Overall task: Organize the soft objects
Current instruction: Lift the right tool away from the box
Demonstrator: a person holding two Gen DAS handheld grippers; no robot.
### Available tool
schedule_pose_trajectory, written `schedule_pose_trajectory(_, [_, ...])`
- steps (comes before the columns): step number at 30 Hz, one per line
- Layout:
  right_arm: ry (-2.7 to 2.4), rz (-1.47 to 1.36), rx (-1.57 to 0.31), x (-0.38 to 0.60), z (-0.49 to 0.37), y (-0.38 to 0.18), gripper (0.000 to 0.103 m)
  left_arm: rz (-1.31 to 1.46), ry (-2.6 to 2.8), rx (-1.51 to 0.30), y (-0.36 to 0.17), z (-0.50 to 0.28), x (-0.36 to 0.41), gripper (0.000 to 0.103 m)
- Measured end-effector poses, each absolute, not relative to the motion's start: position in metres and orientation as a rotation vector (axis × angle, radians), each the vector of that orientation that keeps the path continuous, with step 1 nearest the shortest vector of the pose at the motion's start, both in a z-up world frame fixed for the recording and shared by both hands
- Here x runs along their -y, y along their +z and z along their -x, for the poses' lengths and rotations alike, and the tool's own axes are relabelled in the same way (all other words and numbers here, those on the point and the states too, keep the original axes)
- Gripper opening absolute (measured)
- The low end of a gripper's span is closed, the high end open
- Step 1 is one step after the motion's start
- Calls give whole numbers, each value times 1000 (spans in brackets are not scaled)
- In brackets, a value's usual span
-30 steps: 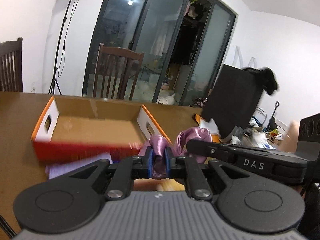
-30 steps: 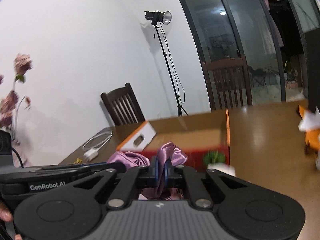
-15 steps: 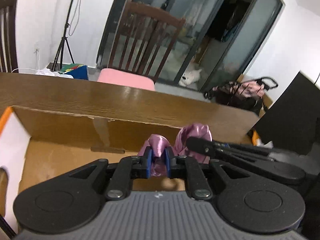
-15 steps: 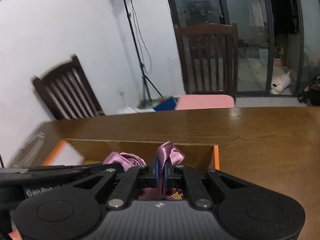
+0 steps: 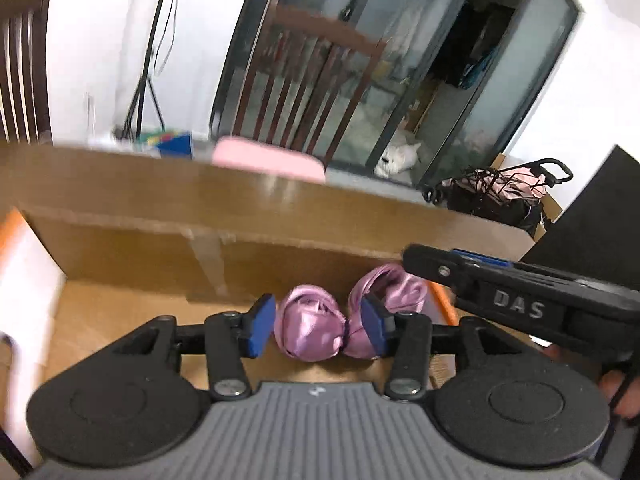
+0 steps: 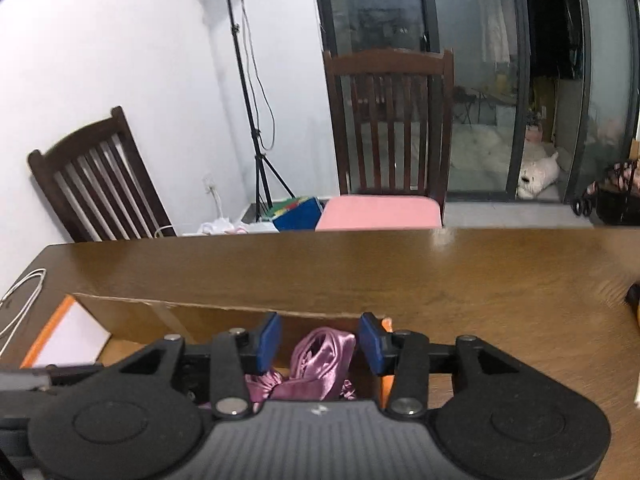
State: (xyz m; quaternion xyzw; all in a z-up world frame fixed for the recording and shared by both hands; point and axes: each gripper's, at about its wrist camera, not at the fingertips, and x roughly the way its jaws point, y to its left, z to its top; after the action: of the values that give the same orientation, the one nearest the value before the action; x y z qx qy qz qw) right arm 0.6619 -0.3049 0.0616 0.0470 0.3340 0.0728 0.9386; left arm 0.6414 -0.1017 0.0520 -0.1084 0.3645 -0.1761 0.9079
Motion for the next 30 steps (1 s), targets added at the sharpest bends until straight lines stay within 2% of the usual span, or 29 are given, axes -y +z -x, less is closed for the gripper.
schedule_pose_trajectory(2, [156, -90, -657, 309, -644, 81, 48, 207, -343, -718, 73, -625, 93, 59])
schedule_pose_trajectory(6, [158, -79, -598, 319, -597, 124, 55, 94, -226, -637, 114, -572, 71, 84])
schedule_pose_trajectory(9, [153, -40, -564, 325, -557, 152, 66, 6, -153, -568, 137, -522, 55, 89])
schedule_pose_trajectory(12, [169, -18, -525, 329, -511, 170, 72, -11, -146, -493, 152, -466, 36, 97])
schedule_pose_trajectory(13, [176, -18, -506, 329, -496, 174, 80, -15, -146, -468, 154, -444, 31, 98])
schedule_pose_trajectory(15, [179, -6, -464, 328, -459, 180, 86, -44, -143, -425, 156, -404, 24, 99])
schedule_pose_trajectory(21, [224, 47, -343, 311, -349, 176, 91, -81, -120, -281, 154, -287, 12, 103])
schedule_pose_trajectory(27, [295, 87, -242, 290, -236, 143, 103, -77, -130, -141, 120, -172, 7, 103])
schedule_pose_trajectory(30, [305, 119, -203, 279, -187, 121, 103, -57, -135, -133, 98, -131, 5, 103])
